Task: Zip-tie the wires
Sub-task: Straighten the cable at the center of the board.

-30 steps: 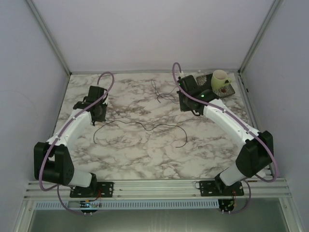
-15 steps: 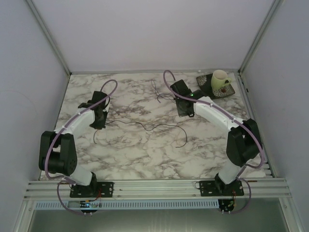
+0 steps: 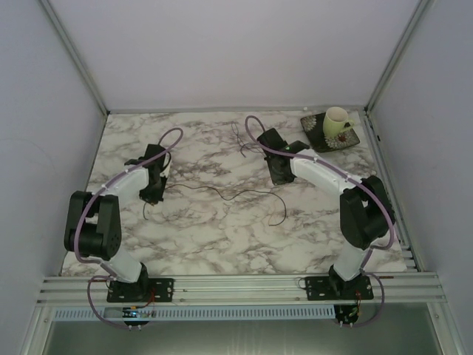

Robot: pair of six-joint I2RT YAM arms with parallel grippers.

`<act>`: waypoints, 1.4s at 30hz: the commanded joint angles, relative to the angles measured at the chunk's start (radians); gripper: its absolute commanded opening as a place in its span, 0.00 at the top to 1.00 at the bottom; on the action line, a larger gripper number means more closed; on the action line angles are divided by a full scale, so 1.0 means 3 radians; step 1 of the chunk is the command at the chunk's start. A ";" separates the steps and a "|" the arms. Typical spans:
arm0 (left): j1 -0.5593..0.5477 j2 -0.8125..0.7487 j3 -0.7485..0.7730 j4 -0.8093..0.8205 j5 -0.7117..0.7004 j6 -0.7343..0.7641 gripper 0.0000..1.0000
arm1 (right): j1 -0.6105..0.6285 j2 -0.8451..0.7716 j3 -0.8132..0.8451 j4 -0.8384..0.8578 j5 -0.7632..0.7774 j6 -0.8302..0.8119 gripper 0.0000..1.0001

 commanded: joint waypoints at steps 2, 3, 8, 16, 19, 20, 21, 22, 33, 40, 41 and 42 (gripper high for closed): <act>0.0019 0.0072 -0.0094 0.0007 0.0064 -0.0012 1.00 | 0.0025 0.0098 -0.0019 -0.0012 -0.0012 -0.0024 0.99; 0.0019 0.0074 -0.0106 0.0013 0.0069 -0.0012 0.99 | 0.0025 0.0111 -0.0019 -0.0007 -0.0016 -0.0027 0.99; 0.0018 0.0128 -0.0094 0.0014 0.0093 -0.0021 0.91 | 0.0030 0.0194 -0.0008 0.0023 -0.0055 -0.0040 0.93; 0.0021 0.0158 -0.0054 -0.0044 -0.0018 -0.0029 0.67 | 0.0027 0.0212 0.0021 0.0022 -0.0108 -0.0042 0.74; 0.0019 0.0113 -0.0017 -0.0102 -0.0086 -0.0030 0.51 | 0.0028 0.0184 0.0048 -0.0019 -0.0120 -0.0038 0.67; 0.0018 0.0092 -0.0001 -0.0127 -0.0115 -0.0036 0.46 | 0.0024 0.0165 0.0063 -0.0032 -0.0120 -0.0036 0.67; 0.0021 0.0066 0.0021 -0.0148 -0.0136 -0.0044 0.41 | 0.0027 0.0149 0.0076 -0.0038 -0.0118 -0.0037 0.66; 0.0022 0.0042 0.0042 -0.0171 -0.0156 -0.0051 0.37 | 0.0027 0.0127 0.0093 -0.0051 -0.0117 -0.0037 0.65; 0.0048 -0.0259 0.0484 -0.0548 -0.0249 -0.0122 0.00 | -0.0150 -0.0173 0.0285 0.0236 -0.0242 -0.0040 0.52; 0.0064 -0.0440 0.0892 -0.0570 -0.0168 -0.0176 0.00 | -0.0249 -0.0428 0.0147 0.1268 -0.0322 -0.0132 0.41; 0.0064 -0.0485 0.0951 -0.0513 -0.0057 -0.0185 0.00 | -0.0271 -0.0435 0.0108 0.1485 -0.0375 -0.0161 0.40; 0.0066 -0.0540 0.1001 -0.0442 0.0110 -0.0184 0.00 | -0.0293 -0.0421 0.0089 0.1682 -0.0418 -0.0186 0.38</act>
